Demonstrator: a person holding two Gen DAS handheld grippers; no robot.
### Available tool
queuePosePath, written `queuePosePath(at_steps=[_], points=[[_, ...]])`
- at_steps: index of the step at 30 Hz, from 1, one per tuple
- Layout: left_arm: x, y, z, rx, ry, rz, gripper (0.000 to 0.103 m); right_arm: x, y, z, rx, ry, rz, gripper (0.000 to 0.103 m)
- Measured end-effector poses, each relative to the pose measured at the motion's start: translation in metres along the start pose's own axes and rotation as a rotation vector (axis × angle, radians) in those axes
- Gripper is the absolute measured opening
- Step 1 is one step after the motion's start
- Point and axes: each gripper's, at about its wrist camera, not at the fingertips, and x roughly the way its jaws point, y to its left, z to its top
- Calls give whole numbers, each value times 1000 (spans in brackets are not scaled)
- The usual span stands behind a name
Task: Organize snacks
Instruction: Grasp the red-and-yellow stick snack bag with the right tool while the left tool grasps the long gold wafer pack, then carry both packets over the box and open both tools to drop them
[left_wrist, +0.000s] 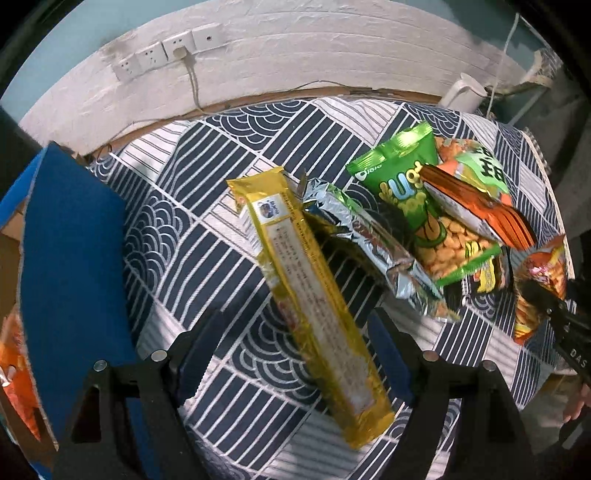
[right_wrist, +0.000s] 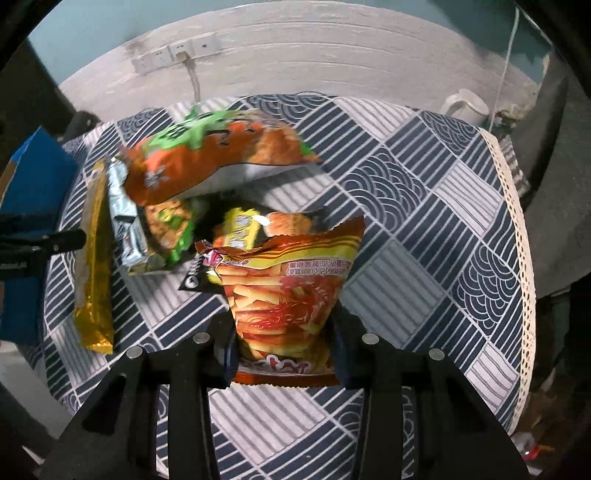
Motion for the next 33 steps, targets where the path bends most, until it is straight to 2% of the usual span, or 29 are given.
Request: queuePosePath(at_steps=[11,12,13,15,22,33], points=[[34,-14,15,19,54,45,80,-2,-20,4,34,-15,21,38],[34,-14,15,24,43,52,76,-2,-20,5,33,-15,22,38],[33,-15,15,28,27,59,61,-2,-20,5,33,-14,22,38],[32,-16,15,40,21,47,48,0,-19,5,32,-11,23,38],[22,-18,6,62,19,35,29,-1,-12,4,13,-5,25,38],[-11,-6,-18,60,-21,11,28,-27,11,5,-21,-42,30,38]])
